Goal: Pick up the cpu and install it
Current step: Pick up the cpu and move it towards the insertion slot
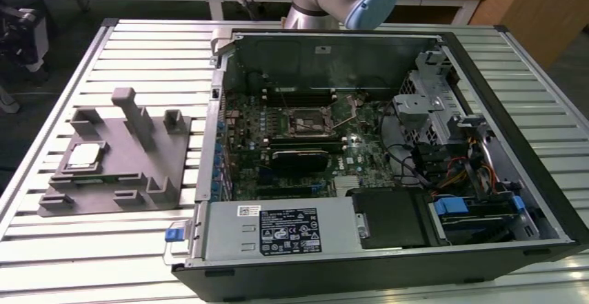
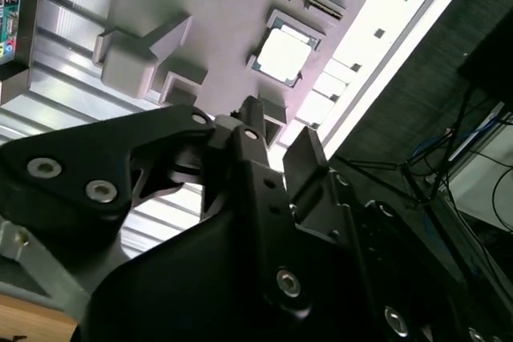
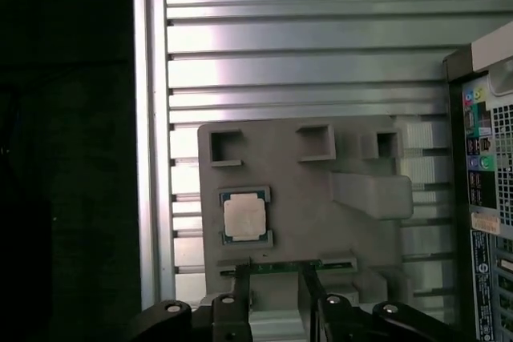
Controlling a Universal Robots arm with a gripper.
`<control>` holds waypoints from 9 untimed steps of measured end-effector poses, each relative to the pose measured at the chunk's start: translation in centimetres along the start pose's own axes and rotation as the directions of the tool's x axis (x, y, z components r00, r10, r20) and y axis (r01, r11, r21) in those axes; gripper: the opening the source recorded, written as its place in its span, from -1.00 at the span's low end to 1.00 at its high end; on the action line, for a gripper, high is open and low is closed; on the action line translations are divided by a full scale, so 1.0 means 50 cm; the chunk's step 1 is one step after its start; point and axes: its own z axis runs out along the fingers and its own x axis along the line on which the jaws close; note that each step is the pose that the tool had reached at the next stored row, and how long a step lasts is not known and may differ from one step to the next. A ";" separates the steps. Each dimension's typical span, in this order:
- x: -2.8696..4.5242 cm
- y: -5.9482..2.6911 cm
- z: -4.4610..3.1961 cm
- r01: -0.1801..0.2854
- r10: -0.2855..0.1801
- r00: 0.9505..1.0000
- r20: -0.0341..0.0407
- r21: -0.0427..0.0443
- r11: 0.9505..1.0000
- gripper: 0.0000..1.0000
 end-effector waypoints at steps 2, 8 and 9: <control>0.000 -0.001 0.003 0.010 -0.010 1.000 -0.004 0.000 1.000 -0.18; 0.000 -0.004 0.016 0.049 -0.049 0.999 -0.018 -0.001 0.999 0.28; 0.001 -0.004 0.018 0.056 -0.056 0.998 -0.019 -0.001 0.998 0.28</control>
